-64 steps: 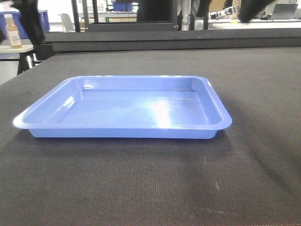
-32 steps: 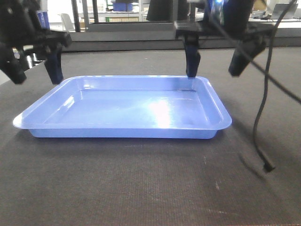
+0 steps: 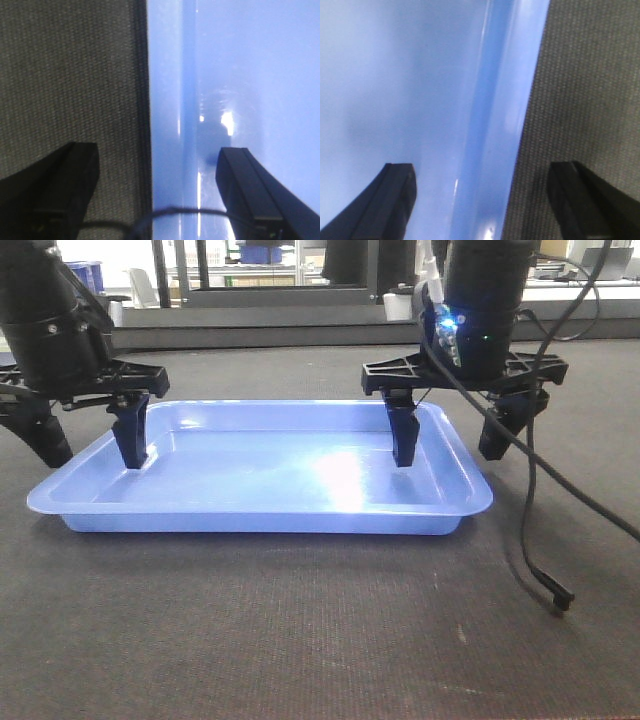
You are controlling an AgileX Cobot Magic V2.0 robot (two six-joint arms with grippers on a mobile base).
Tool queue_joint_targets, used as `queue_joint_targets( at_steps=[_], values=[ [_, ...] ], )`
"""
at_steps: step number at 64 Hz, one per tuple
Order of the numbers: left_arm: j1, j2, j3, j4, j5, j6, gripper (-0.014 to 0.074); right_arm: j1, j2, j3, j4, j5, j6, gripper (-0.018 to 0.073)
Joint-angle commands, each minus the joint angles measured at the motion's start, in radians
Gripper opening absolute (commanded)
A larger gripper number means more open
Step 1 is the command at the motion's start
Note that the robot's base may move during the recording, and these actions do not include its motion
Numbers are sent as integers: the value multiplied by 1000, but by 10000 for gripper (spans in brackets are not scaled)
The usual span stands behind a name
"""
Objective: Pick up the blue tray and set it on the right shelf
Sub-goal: 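Close both grippers on the tray rims, one on each side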
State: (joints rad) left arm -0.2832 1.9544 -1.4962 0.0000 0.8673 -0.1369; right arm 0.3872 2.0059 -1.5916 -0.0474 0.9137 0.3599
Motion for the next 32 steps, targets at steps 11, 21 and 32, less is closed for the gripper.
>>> queue_joint_targets(
  at_steps=[11, 21, 32],
  values=[
    [-7, -42, -30, -8, -32, -13, 362, -1, -33, -34, 9, -7, -2, 362],
    [-7, -42, -30, -8, -32, -13, 140, -1, -33, -34, 9, 4, -2, 49],
    [-7, -42, -47, -8, 13, -13, -31, -1, -49, -41, 9, 16, 0, 57]
  ],
)
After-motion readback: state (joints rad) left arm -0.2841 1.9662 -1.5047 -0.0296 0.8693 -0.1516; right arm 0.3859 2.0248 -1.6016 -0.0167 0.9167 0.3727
